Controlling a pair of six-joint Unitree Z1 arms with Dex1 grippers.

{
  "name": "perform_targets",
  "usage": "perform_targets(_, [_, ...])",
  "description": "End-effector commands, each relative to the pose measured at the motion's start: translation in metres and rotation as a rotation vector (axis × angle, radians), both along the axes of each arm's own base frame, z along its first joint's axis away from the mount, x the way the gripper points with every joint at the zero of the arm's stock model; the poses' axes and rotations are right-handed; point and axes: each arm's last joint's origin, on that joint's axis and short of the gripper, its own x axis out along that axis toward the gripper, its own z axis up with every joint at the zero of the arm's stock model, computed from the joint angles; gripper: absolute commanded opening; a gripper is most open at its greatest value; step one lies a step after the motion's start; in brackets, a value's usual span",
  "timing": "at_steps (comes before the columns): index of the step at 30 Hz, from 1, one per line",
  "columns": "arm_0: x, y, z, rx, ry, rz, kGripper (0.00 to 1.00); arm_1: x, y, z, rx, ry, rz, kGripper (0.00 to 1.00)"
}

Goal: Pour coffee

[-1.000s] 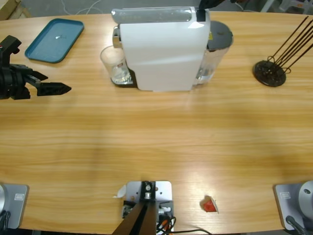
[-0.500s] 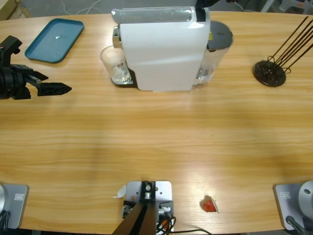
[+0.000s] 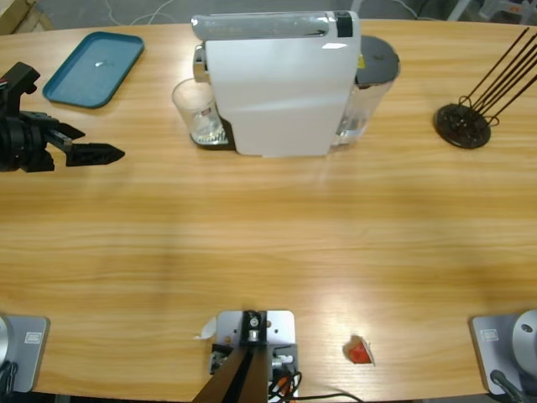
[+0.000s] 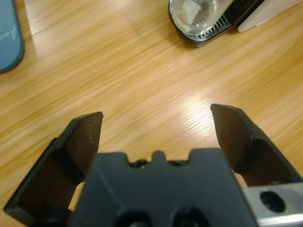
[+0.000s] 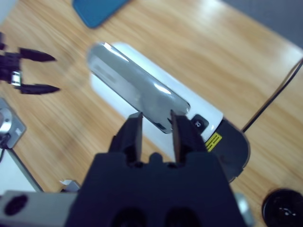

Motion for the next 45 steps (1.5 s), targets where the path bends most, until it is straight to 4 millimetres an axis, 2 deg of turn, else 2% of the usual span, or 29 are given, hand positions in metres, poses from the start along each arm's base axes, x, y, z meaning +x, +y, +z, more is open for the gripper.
perform_targets(1, [-0.009, -0.001, -0.008, 0.009, 0.021, -0.005, 1.000, -0.020, -0.004, 0.001, -0.054, 0.022, -0.004, 1.000])
perform_targets(5, [-0.012, -0.001, -0.006, 0.004, 0.013, -0.009, 1.000, -0.006, 0.006, -0.028, -0.132, 0.150, -0.020, 1.000])
perform_targets(7, [-0.014, 0.000, -0.005, -0.001, 0.013, -0.005, 1.000, -0.002, 0.009, -0.036, -0.154, 0.175, -0.024, 1.000])
perform_targets(13, [-0.015, 0.001, -0.007, 0.000, 0.018, -0.004, 1.000, 0.002, 0.009, -0.030, -0.161, 0.147, -0.055, 1.000])
perform_targets(19, [-0.018, 0.002, -0.010, 0.004, 0.029, -0.002, 1.000, 0.003, 0.007, -0.033, -0.186, 0.141, -0.081, 1.000])
perform_targets(24, [-0.018, 0.002, 0.001, -0.020, -0.015, 0.002, 1.000, -0.001, 0.001, -0.027, -0.179, 0.126, -0.095, 1.000])
perform_targets(28, [-0.022, 0.004, 0.012, -0.045, -0.063, 0.002, 1.000, -0.020, -0.013, -0.023, -0.163, 0.116, -0.092, 1.000])
perform_targets(34, [-0.031, 0.009, 0.024, -0.069, -0.112, -0.001, 1.000, -0.064, -0.045, -0.021, -0.141, 0.107, -0.110, 1.000])
perform_targets(39, [-0.031, 0.008, 0.034, -0.098, -0.142, -0.017, 1.000, -0.100, -0.070, -0.036, -0.111, 0.101, -0.116, 1.000])
perform_targets(45, [-0.029, 0.005, 0.040, -0.117, -0.157, -0.031, 1.000, -0.137, -0.096, -0.067, -0.046, 0.079, -0.119, 1.000])
